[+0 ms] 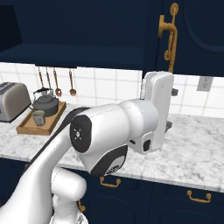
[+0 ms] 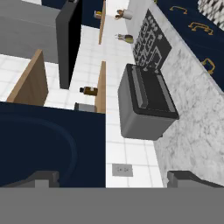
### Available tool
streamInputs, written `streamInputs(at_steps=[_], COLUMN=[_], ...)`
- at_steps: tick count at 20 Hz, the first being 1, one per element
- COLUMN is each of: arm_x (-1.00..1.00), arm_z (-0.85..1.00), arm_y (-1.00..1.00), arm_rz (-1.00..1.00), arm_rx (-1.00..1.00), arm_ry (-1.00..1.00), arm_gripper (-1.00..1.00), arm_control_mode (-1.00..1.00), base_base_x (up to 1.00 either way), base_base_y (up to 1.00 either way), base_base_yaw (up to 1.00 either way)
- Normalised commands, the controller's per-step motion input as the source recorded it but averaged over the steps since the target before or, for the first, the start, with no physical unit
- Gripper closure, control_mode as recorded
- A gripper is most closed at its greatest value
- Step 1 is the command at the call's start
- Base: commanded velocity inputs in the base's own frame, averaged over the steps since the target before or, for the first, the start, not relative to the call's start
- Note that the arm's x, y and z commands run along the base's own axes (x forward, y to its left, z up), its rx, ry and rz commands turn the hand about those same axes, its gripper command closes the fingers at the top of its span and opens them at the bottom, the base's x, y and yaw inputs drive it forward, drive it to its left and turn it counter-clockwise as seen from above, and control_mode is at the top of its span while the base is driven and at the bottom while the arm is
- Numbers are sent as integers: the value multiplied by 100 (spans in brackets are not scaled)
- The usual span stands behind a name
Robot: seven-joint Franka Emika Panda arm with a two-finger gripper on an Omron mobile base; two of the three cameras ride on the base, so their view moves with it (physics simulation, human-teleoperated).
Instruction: Pick the kettle from the counter and place it on the tray. Then pick the mug from the cabinet and place it on the tray. Then close the cabinet doors.
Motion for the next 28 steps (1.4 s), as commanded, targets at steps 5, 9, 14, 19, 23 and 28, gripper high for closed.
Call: streamInputs(at_steps=[5,9,14,19,23,28], arm_x=[51,55,37,38,41,48], arm_z=[-4,-4,-6,0,-1,-2], arm_y=[-3,1,52,67,75,86], arm_rz=[18,20,18,15,14,14], arm_rx=[0,0,0,-1,-3,-5], arm_ry=[0,0,2,7,9,10], arm_gripper=[-100,-100,-100,-100,-100,-100], arm_control_mode=[-100,-100,-100,-100,-100,-100], base_base_x=[0,0,0,0,0,0], base_base_y=[0,0,0,0,0,0], base_base_yaw=[0,0,0,0,0,0])
